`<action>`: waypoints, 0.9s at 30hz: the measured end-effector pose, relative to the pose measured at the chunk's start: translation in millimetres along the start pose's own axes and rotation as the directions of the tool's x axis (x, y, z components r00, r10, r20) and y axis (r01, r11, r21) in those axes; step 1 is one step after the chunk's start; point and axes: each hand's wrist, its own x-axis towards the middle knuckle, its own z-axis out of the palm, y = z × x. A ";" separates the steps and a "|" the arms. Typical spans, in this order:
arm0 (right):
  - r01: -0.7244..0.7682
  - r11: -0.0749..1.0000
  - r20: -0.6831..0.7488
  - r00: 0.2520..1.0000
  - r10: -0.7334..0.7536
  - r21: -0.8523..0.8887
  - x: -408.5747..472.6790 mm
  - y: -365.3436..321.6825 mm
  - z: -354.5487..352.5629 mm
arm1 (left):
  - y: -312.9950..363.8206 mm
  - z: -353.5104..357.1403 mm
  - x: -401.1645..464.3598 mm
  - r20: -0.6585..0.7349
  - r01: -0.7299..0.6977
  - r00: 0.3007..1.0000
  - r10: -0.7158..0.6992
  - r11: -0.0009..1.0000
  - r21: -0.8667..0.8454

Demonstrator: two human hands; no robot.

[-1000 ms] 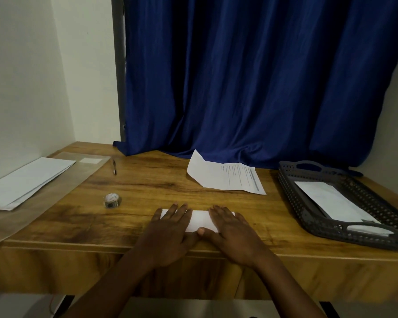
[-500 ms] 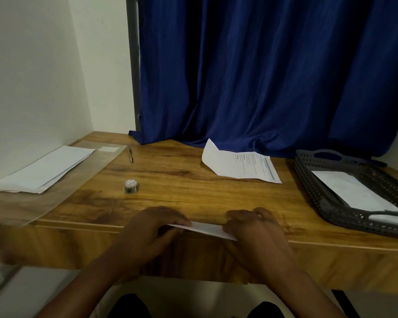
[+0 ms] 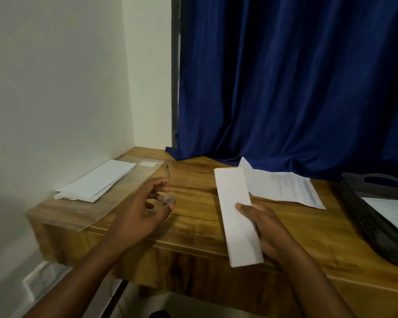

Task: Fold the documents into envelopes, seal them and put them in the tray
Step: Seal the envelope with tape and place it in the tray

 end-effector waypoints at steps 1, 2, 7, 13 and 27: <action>-0.015 1.000 -0.016 1.000 0.015 -0.008 4.3 5.2 1.4 | -5.2 -8.8 3.2 -0.002 0.017 1.000 -0.017 0.998 0.053; -0.024 1.000 -0.029 0.999 0.024 -0.013 7.4 7.7 2.5 | -13.1 -19.3 8.2 -0.012 0.040 0.999 -0.039 0.994 0.106; 0.012 0.998 -0.049 0.999 -0.015 -0.065 12.9 15.7 -0.7 | -71.2 -82.1 55.0 -0.097 0.214 0.977 -0.191 0.896 0.390; 0.073 0.994 -0.035 0.997 -0.076 -0.078 11.1 19.3 -3.3 | -147.3 -133.2 100.4 -0.084 0.387 0.885 -0.458 0.621 0.682; 0.161 0.986 0.029 0.987 -0.161 -0.028 12.8 23.0 -5.3 | -163.6 -124.2 106.8 -0.108 0.276 0.915 -0.388 0.410 0.869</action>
